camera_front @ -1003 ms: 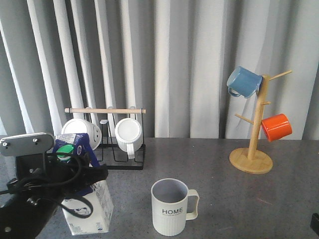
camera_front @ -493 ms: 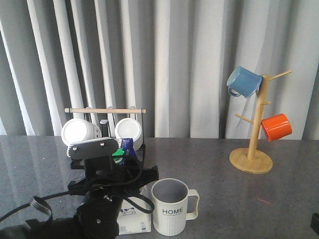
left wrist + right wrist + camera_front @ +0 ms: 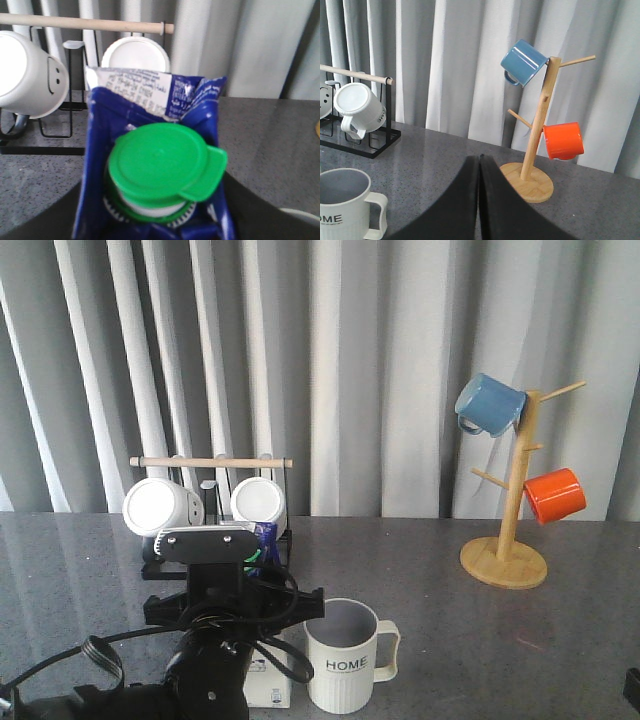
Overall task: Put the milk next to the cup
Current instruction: 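Lift and carry the milk carton with the left gripper toward the HOME mug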
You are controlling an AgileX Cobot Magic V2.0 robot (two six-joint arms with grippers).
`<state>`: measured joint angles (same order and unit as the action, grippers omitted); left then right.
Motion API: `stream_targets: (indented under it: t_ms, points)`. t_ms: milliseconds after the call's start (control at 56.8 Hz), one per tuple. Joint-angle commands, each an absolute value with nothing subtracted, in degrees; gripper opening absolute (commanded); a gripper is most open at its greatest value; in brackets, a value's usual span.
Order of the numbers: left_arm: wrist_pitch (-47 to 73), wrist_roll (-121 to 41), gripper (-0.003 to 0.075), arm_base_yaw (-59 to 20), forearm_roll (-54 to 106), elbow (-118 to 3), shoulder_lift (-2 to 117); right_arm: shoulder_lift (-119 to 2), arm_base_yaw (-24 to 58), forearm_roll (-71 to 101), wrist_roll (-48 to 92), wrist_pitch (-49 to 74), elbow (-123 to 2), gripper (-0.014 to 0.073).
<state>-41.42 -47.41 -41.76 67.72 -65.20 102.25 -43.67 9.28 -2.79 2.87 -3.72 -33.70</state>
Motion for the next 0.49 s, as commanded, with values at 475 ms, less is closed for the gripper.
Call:
stream_targets:
  t_ms: [475]
  points:
    - [-40.4, -46.91, -0.0004, -41.91, 64.68, -66.41, 101.32, -43.52, 8.99, -3.39, 3.26, -7.83, -35.31, -0.0008]
